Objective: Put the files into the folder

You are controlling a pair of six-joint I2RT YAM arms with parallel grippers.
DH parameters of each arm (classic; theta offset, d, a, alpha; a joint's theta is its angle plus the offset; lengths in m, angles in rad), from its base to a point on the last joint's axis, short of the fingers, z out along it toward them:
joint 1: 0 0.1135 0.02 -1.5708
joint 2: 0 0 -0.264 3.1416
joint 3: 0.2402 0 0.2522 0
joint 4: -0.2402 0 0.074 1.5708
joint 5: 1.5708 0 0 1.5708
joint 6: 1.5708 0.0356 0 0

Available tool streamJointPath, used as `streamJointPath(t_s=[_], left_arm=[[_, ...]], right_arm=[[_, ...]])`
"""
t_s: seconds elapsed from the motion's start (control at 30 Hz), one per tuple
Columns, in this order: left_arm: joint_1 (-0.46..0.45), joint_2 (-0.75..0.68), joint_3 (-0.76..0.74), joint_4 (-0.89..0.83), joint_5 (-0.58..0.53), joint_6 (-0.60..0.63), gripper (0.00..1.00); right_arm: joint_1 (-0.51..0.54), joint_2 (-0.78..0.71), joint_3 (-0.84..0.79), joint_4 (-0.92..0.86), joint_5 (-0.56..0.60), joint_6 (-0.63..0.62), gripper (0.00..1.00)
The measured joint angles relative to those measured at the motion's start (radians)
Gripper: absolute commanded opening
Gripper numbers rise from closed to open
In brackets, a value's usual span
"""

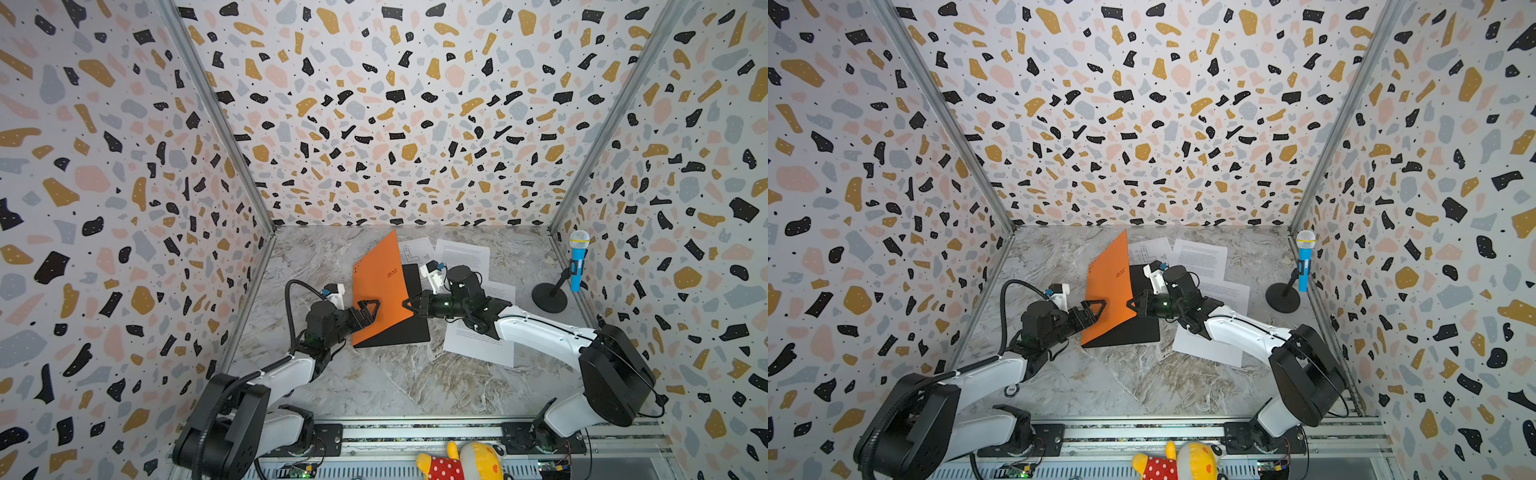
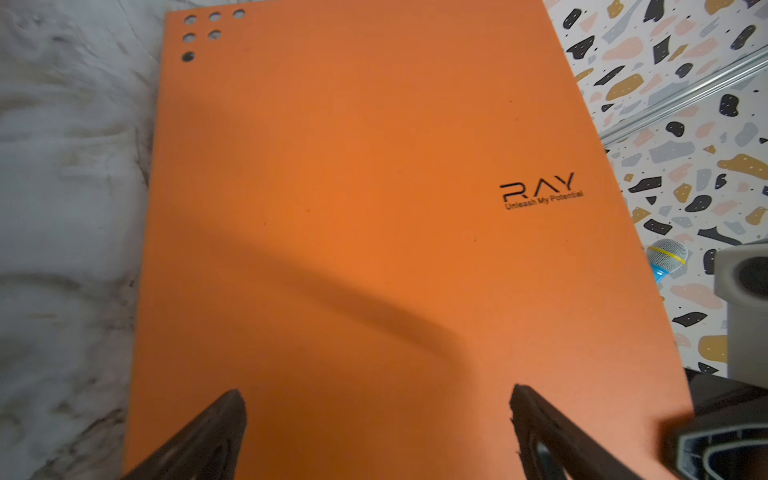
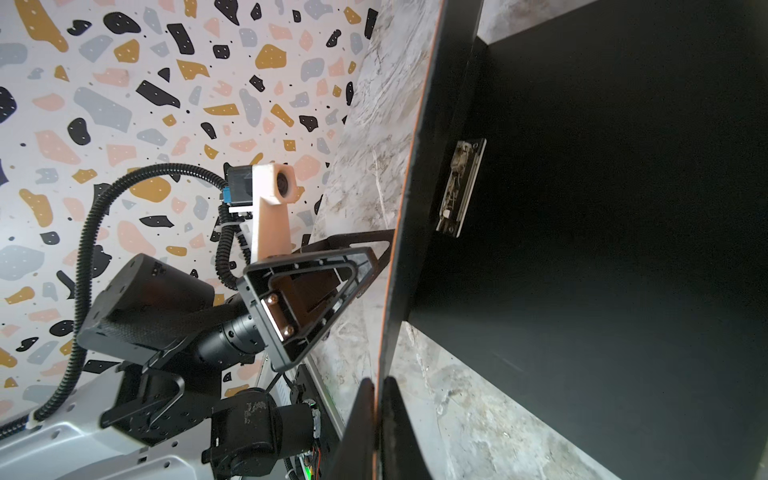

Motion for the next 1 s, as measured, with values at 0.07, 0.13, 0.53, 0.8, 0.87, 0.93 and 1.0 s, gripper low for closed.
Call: streamJointPath(t_s=[0.07,0.13,0.53,0.8,0.87,0.93,1.0], left_arm=[[0.023,-0.069,-0.001,-0.050,-0.018,0.014,1.00],[0.040,-0.133,0.002,-0.099,-0.042,0.029,0.99],[0.119,-0.293,0.066,-0.383,-0.166,0.082,1.00],[0.283,-0.229,0.066,-0.434,-0.187,0.100,0.99],[0.314,-0.192,0.066,-0.431,-0.178,0.101,0.99],[0.317,-0.155,0.065,-0.422,-0.142,0.101,1.00],[0.317,-0.117,0.065,-0.405,-0.097,0.102,0.99]], right_arm=[[0.008,0.013,0.019,0.000,0.003,-0.004,0.09],[0.016,0.026,0.035,0.000,0.008,-0.008,0.10],[0.062,0.100,0.149,0.004,0.017,-0.032,0.05],[0.068,0.130,0.153,-0.009,0.021,-0.037,0.01],[0.069,0.130,0.154,-0.008,0.022,-0.041,0.01],[0.069,0.130,0.154,-0.009,0.021,-0.044,0.01],[0.069,0.130,0.153,-0.009,0.021,-0.047,0.01]])
